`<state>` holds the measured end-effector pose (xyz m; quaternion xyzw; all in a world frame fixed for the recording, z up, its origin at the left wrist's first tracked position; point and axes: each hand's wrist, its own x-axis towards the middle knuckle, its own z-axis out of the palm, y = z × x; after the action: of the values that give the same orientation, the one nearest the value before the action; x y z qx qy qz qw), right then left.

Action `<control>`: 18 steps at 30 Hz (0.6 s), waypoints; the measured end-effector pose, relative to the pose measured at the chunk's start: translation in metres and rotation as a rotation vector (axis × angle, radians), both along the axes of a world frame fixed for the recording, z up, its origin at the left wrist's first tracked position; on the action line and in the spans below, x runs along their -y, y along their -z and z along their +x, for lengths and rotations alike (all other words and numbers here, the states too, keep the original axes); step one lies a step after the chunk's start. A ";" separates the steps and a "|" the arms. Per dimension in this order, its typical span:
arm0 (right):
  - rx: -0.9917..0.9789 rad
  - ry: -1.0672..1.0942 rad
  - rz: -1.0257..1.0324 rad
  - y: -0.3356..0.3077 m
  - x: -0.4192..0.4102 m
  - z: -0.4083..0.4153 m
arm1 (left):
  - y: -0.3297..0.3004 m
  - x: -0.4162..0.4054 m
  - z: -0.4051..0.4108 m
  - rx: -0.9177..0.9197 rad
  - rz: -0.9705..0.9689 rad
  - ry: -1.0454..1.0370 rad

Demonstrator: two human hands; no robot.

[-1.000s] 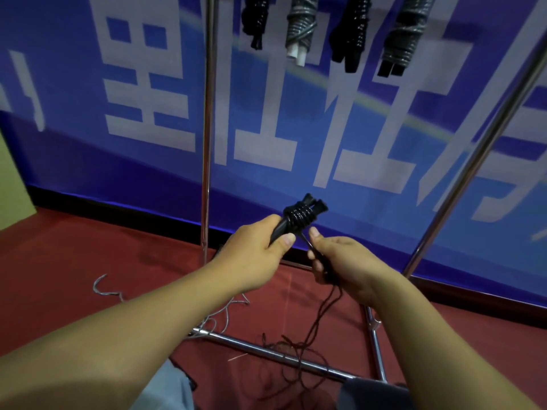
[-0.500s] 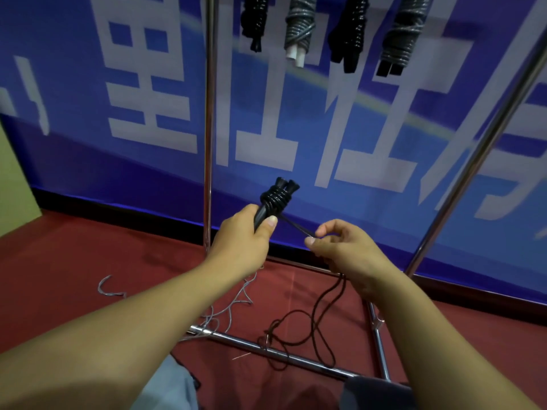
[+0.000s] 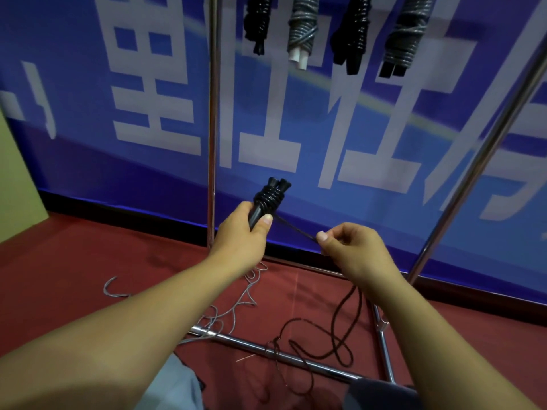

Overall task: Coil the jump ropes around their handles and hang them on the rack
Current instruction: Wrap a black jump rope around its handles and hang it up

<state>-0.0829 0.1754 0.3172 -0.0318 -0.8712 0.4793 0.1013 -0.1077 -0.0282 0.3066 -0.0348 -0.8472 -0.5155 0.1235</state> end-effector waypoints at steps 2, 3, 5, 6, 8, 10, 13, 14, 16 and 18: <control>-0.053 -0.016 0.175 -0.001 0.003 0.002 | 0.001 0.000 -0.001 0.019 0.033 -0.016; -0.064 -0.046 0.224 -0.002 0.004 0.003 | 0.001 0.001 -0.002 0.029 0.043 -0.025; -0.056 -0.104 0.285 -0.004 0.007 0.005 | 0.002 0.002 -0.004 0.038 0.034 -0.040; -0.046 -0.127 0.305 -0.004 0.008 0.006 | 0.003 0.003 -0.005 0.040 0.026 -0.045; -0.032 -0.153 0.330 -0.004 0.008 0.007 | 0.004 0.005 -0.006 0.044 0.024 -0.047; -0.023 -0.140 0.295 -0.006 0.009 0.008 | 0.006 0.006 -0.006 0.055 0.034 -0.044; -0.007 -0.073 0.197 -0.008 0.007 0.008 | 0.008 0.006 -0.006 0.072 0.028 -0.033; -0.002 -0.052 0.176 -0.009 0.006 0.008 | 0.008 0.006 -0.006 0.079 0.016 -0.029; 0.015 -0.027 0.145 -0.009 0.005 0.008 | 0.008 0.005 -0.006 0.093 -0.013 -0.021; 0.044 -0.018 0.099 -0.010 0.005 0.009 | 0.008 0.005 -0.007 0.107 -0.035 -0.017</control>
<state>-0.0738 0.1700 0.3276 -0.0292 -0.8961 0.4357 0.0794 -0.1143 -0.0327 0.2982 -0.0021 -0.8619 -0.5004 0.0821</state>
